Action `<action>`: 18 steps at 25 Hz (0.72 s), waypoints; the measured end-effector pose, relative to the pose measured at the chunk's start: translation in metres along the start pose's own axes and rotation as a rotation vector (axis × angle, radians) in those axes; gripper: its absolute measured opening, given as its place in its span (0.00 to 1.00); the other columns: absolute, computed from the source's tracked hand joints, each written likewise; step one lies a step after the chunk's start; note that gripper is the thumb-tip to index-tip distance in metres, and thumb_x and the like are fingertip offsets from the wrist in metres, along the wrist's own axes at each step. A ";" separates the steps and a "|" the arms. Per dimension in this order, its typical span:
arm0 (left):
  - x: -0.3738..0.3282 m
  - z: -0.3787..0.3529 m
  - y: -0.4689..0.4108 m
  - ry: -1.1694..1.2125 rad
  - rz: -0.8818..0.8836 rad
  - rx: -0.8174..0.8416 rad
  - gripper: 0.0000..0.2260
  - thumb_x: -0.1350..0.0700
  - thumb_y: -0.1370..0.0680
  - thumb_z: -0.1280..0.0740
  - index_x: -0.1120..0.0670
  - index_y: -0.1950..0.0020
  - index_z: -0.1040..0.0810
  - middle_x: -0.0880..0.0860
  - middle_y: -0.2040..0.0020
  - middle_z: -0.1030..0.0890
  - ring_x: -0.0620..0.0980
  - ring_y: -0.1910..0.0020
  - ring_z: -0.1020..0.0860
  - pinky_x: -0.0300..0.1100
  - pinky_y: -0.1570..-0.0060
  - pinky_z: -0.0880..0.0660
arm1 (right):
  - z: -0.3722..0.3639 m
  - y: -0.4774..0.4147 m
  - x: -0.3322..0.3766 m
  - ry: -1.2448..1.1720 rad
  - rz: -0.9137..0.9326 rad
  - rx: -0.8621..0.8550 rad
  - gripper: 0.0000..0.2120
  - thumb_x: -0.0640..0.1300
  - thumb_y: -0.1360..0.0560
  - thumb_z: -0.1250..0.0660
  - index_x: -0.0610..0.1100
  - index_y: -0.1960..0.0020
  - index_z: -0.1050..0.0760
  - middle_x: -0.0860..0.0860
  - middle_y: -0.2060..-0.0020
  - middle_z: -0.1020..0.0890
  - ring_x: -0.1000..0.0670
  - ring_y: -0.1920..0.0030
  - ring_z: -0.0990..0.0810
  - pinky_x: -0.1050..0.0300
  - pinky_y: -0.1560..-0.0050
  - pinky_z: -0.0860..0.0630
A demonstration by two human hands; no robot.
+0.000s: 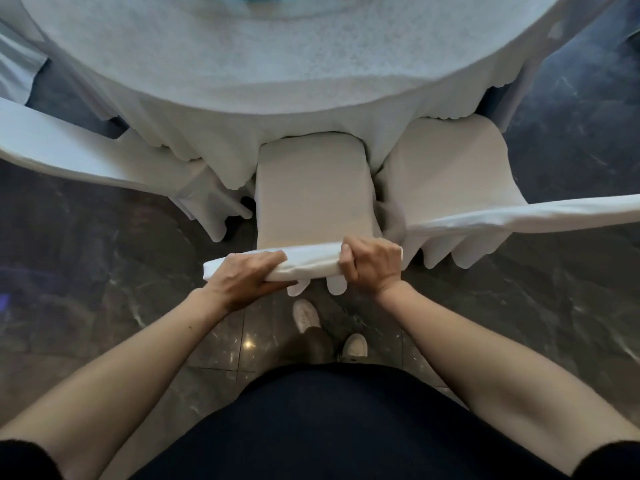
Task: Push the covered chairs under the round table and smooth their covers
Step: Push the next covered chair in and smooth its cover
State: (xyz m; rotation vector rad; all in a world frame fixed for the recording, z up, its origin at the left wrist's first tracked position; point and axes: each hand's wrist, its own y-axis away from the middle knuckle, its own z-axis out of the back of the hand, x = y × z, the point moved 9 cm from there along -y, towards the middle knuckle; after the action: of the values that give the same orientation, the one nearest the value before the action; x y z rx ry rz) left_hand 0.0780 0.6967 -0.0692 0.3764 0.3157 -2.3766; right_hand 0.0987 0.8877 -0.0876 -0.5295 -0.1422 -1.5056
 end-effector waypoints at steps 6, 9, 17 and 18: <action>0.038 0.008 -0.044 -0.003 -0.137 -0.045 0.25 0.35 0.21 0.49 0.56 0.48 0.27 0.56 0.60 0.17 0.56 0.68 0.19 0.47 0.75 0.25 | -0.019 -0.048 -0.005 0.014 0.143 0.166 0.16 0.53 0.22 0.47 0.45 0.56 0.25 0.48 0.64 0.19 0.45 0.67 0.23 0.56 0.69 0.33; 0.039 0.004 -0.049 0.011 -0.195 -0.057 0.21 0.36 0.20 0.49 0.53 0.48 0.31 0.55 0.61 0.17 0.55 0.68 0.19 0.47 0.76 0.24 | -0.018 -0.045 -0.006 0.021 0.249 0.287 0.19 0.56 0.22 0.46 0.43 0.47 0.26 0.45 0.54 0.18 0.44 0.58 0.20 0.54 0.59 0.27; 0.039 0.006 -0.043 0.035 -0.130 -0.017 0.23 0.34 0.22 0.51 0.53 0.47 0.33 0.56 0.59 0.17 0.58 0.68 0.20 0.50 0.73 0.24 | -0.030 -0.044 0.001 0.164 0.303 0.498 0.22 0.57 0.23 0.36 0.39 0.40 0.28 0.41 0.49 0.19 0.38 0.53 0.20 0.48 0.58 0.28; 0.038 0.005 -0.045 0.025 -0.129 -0.008 0.23 0.35 0.22 0.50 0.54 0.47 0.31 0.56 0.59 0.17 0.58 0.68 0.20 0.49 0.73 0.24 | -0.028 -0.048 0.002 0.174 0.293 0.485 0.21 0.56 0.23 0.36 0.38 0.44 0.28 0.41 0.53 0.19 0.38 0.57 0.20 0.49 0.62 0.30</action>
State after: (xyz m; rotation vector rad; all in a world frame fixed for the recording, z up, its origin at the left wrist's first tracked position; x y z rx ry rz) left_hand 0.0197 0.7045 -0.0721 0.3926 0.3710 -2.4975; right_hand 0.0459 0.8753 -0.1000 -0.0256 -0.2727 -1.1689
